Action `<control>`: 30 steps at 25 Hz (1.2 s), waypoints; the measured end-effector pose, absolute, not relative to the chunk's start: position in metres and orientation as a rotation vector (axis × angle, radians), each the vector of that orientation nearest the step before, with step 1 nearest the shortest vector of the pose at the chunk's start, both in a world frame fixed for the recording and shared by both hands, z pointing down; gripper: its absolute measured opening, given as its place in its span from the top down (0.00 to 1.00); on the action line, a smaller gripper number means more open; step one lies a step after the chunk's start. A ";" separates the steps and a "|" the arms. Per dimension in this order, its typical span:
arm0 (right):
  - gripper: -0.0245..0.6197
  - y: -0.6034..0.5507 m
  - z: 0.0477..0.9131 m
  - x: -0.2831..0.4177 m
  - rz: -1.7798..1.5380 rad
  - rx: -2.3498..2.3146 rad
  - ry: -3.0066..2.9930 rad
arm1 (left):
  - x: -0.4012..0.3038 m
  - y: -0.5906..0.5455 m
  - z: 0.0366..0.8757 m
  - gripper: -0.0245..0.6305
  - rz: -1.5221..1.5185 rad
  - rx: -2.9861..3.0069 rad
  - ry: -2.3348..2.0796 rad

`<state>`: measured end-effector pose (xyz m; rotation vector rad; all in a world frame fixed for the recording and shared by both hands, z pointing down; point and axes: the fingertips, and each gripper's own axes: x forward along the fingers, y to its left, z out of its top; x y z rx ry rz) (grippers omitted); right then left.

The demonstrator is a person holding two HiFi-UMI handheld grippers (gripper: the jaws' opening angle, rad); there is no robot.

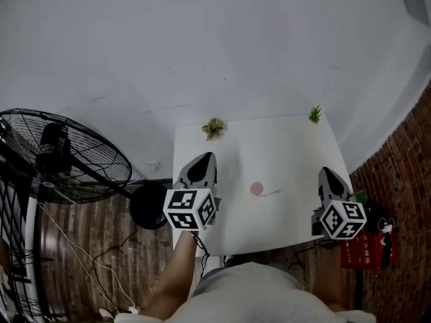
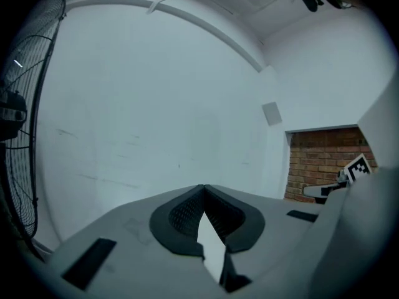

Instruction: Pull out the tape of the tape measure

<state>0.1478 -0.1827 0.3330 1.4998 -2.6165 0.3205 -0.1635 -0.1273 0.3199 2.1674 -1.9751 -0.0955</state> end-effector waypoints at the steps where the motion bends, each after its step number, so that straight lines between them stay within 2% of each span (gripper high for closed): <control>1: 0.96 -0.181 0.329 0.150 0.300 1.524 -2.608 | -0.168 -0.124 0.317 0.95 -0.120 2.143 -1.997; 30: 0.96 -0.193 0.333 0.162 0.248 1.660 -2.498 | -0.191 -0.132 0.325 0.94 -0.159 2.051 -2.048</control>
